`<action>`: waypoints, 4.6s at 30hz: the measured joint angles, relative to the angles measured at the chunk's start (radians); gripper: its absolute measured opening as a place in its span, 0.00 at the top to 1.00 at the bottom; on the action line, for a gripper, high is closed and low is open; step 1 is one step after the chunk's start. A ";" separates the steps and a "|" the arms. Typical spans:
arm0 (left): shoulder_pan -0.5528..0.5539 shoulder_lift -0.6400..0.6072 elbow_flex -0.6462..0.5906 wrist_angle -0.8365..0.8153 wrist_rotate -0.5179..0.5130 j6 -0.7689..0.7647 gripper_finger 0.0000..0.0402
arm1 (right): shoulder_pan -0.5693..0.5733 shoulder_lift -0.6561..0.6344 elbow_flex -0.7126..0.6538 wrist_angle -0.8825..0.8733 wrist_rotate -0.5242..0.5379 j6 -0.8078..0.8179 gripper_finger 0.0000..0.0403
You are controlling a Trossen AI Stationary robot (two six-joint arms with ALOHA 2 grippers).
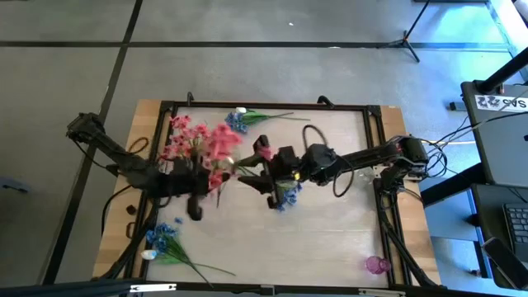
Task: Sort flowers into vase by color
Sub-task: Put the pink flowers into the red vase
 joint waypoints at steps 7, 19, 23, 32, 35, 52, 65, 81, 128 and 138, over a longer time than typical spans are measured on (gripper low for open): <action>-0.160 -0.113 0.078 -0.013 0.102 0.098 0.99 | 0.000 -0.095 0.000 -0.029 -0.054 -0.001 0.37; -0.495 -0.309 0.080 -0.135 0.089 0.253 0.99 | 0.007 -0.223 0.000 -0.351 -0.091 -0.001 0.38; -0.607 -0.352 0.037 -0.159 -0.026 0.282 0.99 | 0.027 -0.283 0.000 -0.464 -0.039 -0.013 0.38; -0.755 -0.470 -0.051 -0.316 -0.266 0.388 0.99 | 0.078 -0.437 -0.001 -0.723 0.279 -0.069 0.38; -0.752 -0.526 -0.135 -0.331 -0.311 0.402 0.99 | 0.078 -0.461 -0.001 -0.776 0.342 -0.036 0.38; -0.421 -0.700 -0.676 0.308 -0.211 0.701 0.99 | 0.077 -0.449 -0.002 -0.973 0.498 0.036 0.38; -0.377 -0.699 -0.641 0.269 -0.187 0.725 0.99 | 0.077 -0.449 -0.002 -1.029 0.499 0.072 0.38; -0.582 -0.700 -0.633 0.251 -0.430 0.755 0.99 | 0.077 -0.449 -0.001 -1.106 0.501 0.123 0.38; -0.636 -0.699 -0.633 -0.064 -0.444 0.132 0.99 | 0.077 -0.449 -0.001 -1.179 0.530 0.119 0.38; -0.648 -0.697 -0.633 -0.198 -0.474 -0.038 0.99 | 0.077 -0.449 -0.001 -1.178 0.545 0.119 0.38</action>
